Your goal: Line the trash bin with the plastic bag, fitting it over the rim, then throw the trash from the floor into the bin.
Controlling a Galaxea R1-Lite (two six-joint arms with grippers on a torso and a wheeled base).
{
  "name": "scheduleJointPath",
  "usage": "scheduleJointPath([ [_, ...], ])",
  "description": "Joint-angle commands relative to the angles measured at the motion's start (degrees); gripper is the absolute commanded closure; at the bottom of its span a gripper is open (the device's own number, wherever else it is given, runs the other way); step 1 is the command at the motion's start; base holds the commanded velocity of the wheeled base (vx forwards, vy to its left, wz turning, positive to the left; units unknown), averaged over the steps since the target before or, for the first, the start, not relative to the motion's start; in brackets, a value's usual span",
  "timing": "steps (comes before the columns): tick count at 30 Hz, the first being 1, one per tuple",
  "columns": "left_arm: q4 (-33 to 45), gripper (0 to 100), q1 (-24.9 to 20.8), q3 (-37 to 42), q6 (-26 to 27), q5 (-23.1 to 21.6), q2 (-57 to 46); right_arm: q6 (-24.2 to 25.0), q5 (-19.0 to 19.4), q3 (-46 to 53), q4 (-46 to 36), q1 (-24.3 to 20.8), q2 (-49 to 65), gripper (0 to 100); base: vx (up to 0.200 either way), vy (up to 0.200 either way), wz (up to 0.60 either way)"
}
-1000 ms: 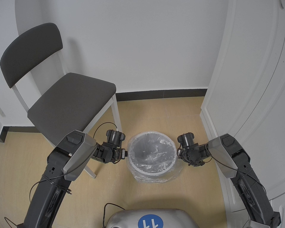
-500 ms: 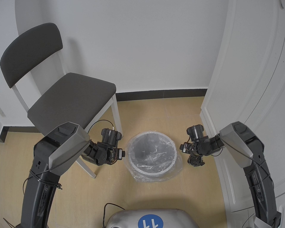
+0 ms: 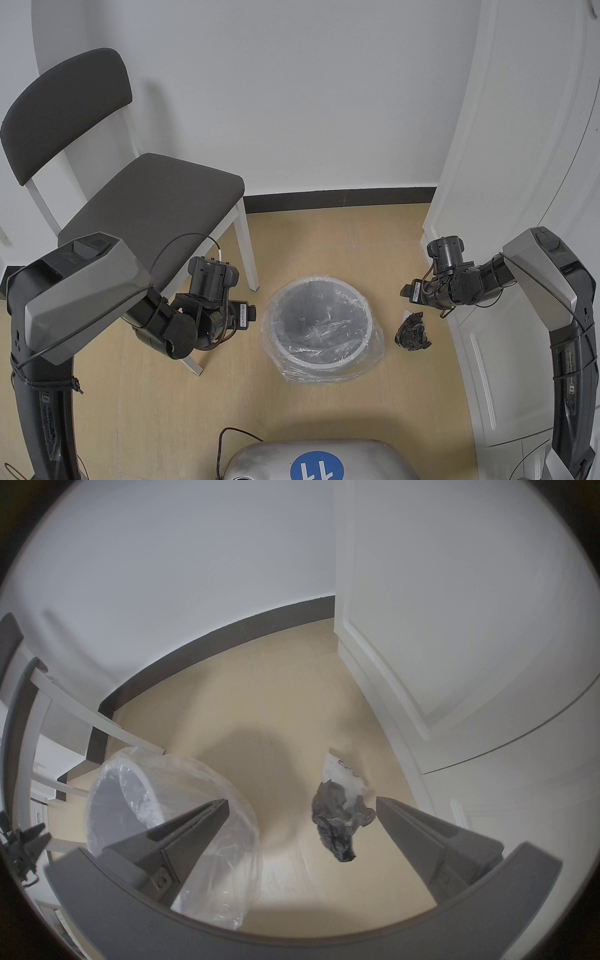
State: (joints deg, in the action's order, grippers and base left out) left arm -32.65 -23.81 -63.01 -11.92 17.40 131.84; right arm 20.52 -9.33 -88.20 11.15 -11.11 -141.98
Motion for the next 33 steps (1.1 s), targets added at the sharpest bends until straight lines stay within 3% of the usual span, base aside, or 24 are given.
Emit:
scheduleJointPath([
  [1, -10.42, 0, -3.53, 10.19, -0.03, 0.01, -5.81, -2.32, 0.45, -1.36, 0.10, 1.61, -4.62, 0, 0.000, 0.000, 0.00],
  [5, -14.20, 0, -5.37, 12.39, -0.12, 0.09, -5.89, -1.71, 0.01, -10.06, 0.01, 1.79, -13.41, 0, 0.000, 0.000, 0.00],
  [17, -19.47, 0, -7.39, 17.22, 0.15, 2.47, -10.64, -2.06, -0.08, -26.39, -3.60, 3.81, -25.62, 0, 0.000, 0.000, 0.00],
  [22, -19.47, 0, -8.18, 18.72, 0.67, 2.56, -13.98, -2.06, 0.45, -26.39, -9.92, 3.81, -26.68, 0, 0.000, 0.000, 0.00],
  [33, -19.56, 0, -9.50, 19.33, 0.94, 3.79, -14.42, -2.15, 0.80, -26.39, -9.84, 3.90, -26.85, 0, 0.000, 0.000, 0.00],
])
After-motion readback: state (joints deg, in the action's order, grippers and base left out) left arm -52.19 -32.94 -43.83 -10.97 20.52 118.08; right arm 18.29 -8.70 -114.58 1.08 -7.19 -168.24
